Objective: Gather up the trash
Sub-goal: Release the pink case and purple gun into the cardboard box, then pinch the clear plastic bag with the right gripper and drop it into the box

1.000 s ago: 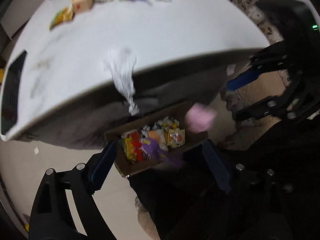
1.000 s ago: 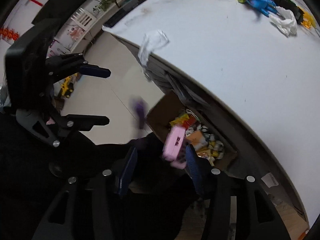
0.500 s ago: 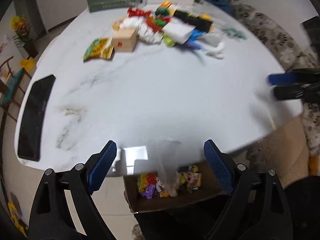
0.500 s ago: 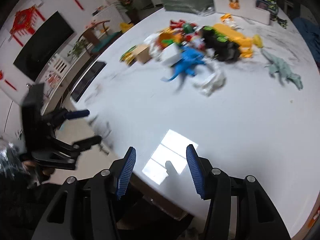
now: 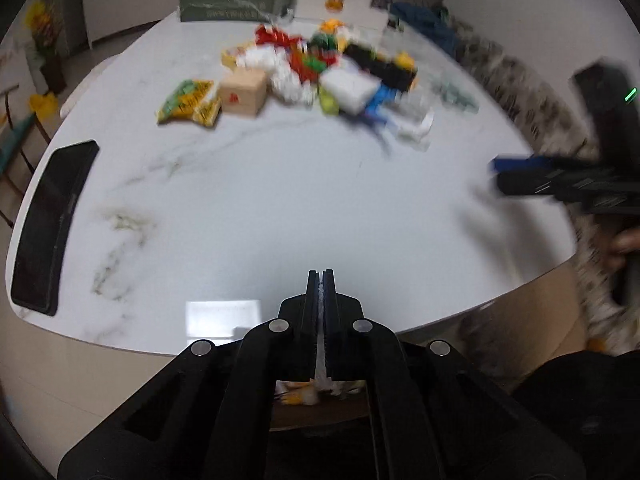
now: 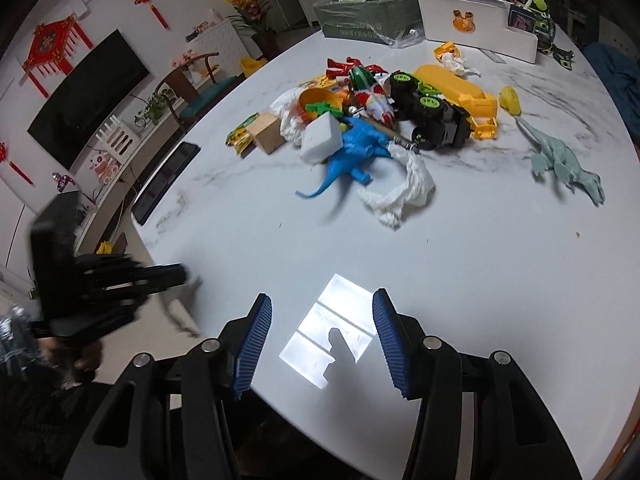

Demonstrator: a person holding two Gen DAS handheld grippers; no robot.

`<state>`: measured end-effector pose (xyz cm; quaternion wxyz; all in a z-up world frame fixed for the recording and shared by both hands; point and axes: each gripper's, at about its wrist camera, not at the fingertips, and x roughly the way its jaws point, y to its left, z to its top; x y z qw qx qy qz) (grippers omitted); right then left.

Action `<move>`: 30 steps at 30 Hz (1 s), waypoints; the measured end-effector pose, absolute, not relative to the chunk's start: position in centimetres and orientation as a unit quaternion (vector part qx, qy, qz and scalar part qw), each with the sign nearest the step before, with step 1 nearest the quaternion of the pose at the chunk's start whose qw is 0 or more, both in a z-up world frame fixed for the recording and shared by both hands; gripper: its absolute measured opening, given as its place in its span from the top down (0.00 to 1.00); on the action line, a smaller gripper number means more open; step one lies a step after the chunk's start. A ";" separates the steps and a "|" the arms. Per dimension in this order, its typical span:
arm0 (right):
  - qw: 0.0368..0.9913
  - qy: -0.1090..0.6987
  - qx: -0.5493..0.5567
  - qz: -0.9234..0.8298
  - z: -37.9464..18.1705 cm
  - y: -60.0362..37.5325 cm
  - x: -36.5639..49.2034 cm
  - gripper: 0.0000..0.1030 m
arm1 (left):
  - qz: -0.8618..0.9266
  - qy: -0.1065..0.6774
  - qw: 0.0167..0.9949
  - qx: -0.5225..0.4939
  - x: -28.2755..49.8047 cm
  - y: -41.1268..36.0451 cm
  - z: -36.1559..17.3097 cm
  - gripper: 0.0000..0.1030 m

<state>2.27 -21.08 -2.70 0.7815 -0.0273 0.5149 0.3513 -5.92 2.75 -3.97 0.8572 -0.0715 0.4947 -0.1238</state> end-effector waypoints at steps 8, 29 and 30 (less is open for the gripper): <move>0.811 0.498 -0.048 0.302 -3.2 -20.0 8.7 0.48 | -0.106 0.431 0.888 -0.125 -5.0 5.3 2.6 0.98; 0.684 0.559 -0.118 0.453 -1.5 -17.8 -7.9 0.97 | -0.196 0.508 0.838 0.016 -11.5 1.3 1.4 0.98; 0.678 0.566 -0.131 0.450 -3.0 -17.3 -8.9 0.97 | -0.199 0.530 0.824 0.035 -12.3 0.7 -0.5 0.98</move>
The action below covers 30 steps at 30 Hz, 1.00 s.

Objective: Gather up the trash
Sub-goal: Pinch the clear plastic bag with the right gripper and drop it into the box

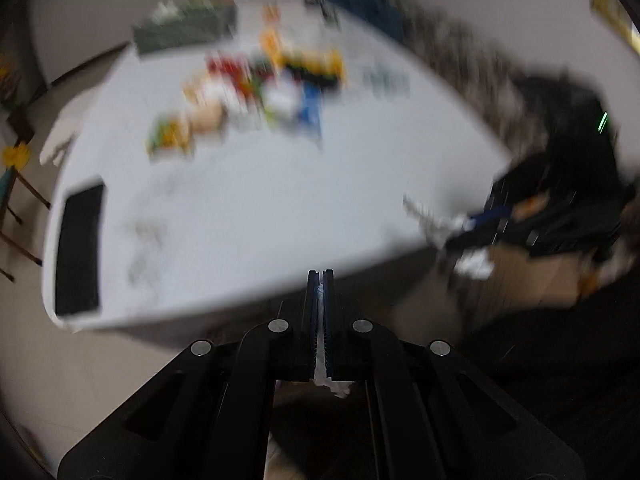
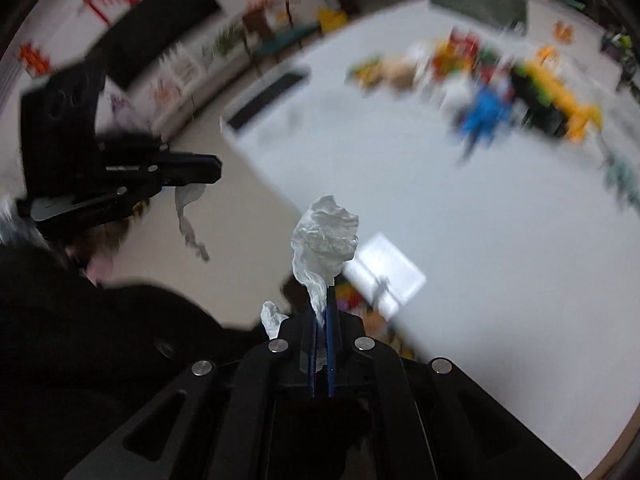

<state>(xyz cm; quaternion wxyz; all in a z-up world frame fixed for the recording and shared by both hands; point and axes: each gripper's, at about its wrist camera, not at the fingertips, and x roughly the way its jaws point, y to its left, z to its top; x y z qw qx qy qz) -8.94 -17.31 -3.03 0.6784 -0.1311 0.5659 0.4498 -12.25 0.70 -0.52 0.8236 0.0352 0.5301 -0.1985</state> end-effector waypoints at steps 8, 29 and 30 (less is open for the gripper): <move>0.689 0.610 -0.132 0.369 -12.7 -14.6 -12.2 0.97 | -0.143 0.625 0.767 0.028 -13.7 0.3 -13.0 0.98; 0.723 0.611 -0.160 0.278 -17.0 -14.3 -14.0 0.53 | -0.042 0.648 0.760 0.013 -13.6 0.8 -18.7 0.29; 0.723 0.611 -0.162 0.278 -16.9 -14.4 -14.1 0.53 | -0.042 0.649 0.760 0.015 -13.7 0.8 -18.7 0.29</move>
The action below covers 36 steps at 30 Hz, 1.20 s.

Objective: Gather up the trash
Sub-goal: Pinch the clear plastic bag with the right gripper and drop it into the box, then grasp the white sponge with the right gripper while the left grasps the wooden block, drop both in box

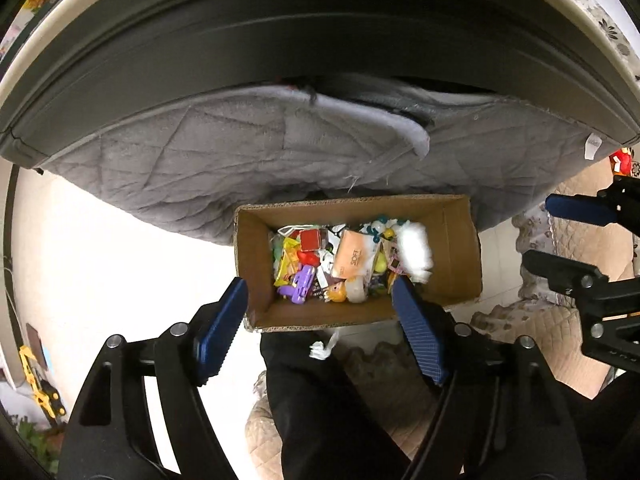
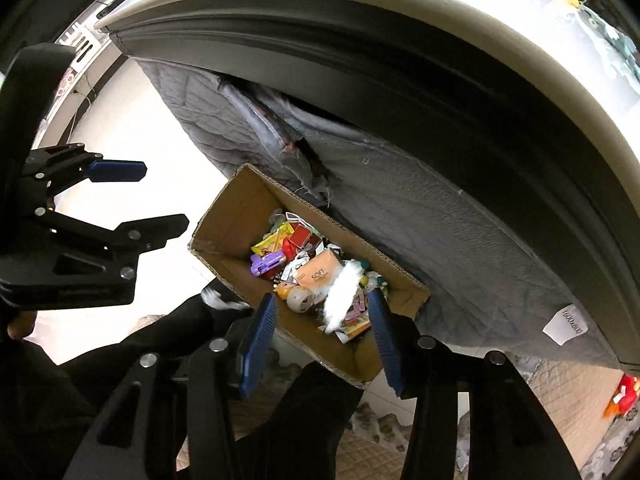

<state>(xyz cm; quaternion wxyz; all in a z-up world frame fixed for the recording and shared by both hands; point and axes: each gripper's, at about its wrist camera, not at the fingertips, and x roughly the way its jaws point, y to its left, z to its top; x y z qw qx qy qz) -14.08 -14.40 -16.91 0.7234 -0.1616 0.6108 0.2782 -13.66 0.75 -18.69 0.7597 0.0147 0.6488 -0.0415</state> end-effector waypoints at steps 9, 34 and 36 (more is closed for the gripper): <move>0.719 0.593 -0.142 0.332 -12.0 -15.1 -14.2 0.53 | -0.061 0.637 0.766 0.058 -14.0 0.9 -16.4 0.29; 0.824 0.483 -0.116 0.273 1.1 -12.5 9.2 0.71 | -0.014 0.486 0.873 0.020 -4.9 6.9 -0.7 0.18; 0.826 0.491 -0.070 0.267 2.1 -15.3 7.9 0.70 | -0.016 0.483 0.875 0.008 -0.5 5.8 -1.5 0.18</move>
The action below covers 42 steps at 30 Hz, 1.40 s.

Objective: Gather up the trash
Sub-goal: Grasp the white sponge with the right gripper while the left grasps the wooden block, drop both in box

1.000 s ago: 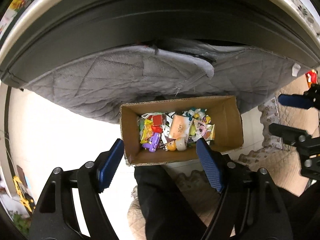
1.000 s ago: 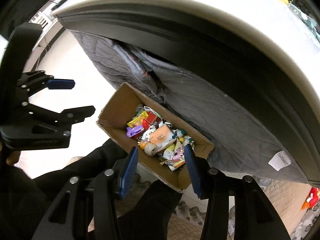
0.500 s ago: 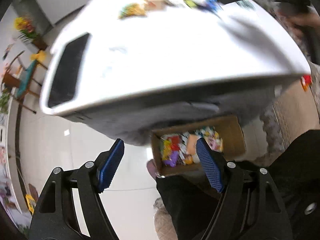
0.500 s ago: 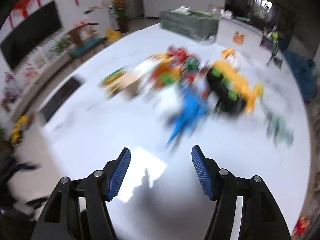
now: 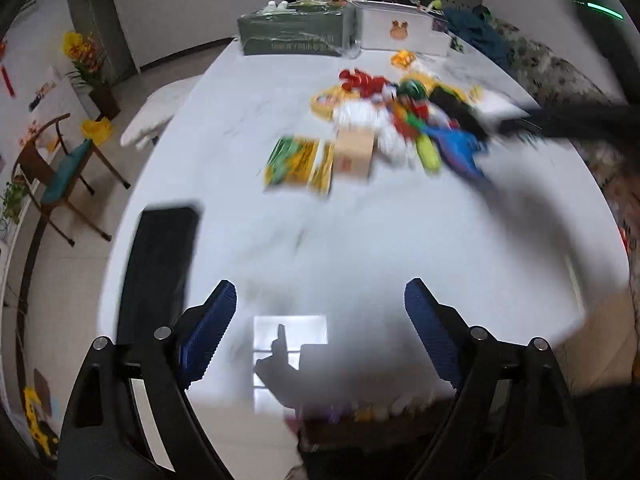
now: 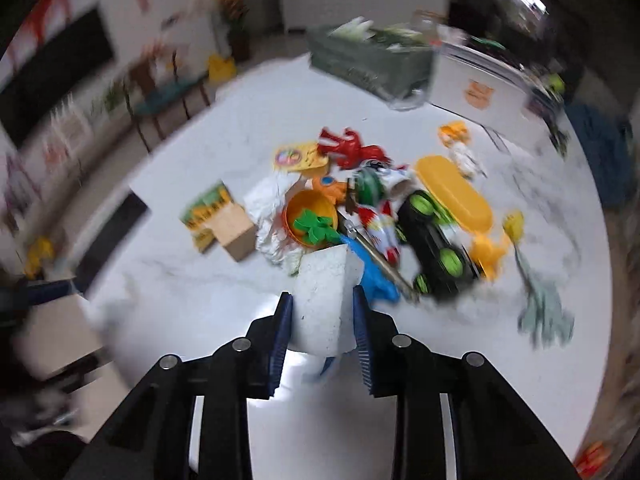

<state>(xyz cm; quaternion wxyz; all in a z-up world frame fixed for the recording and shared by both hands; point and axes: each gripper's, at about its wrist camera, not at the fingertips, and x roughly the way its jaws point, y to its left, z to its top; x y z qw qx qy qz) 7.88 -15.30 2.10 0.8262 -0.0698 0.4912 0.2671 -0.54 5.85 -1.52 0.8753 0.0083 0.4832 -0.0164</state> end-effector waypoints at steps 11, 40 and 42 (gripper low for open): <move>0.827 0.533 -0.005 0.175 -0.2 -24.2 0.0 0.68 | -0.013 0.488 0.871 0.056 11.9 2.6 -5.7 0.52; 0.707 0.592 -0.107 0.372 -10.6 -16.2 -11.6 0.60 | -0.179 0.611 0.766 0.082 -12.1 -2.7 -11.8 0.40; 0.700 0.603 -0.109 0.367 -11.6 -15.9 -11.8 0.59 | -0.170 0.622 0.760 0.084 -12.0 -2.7 -13.7 0.33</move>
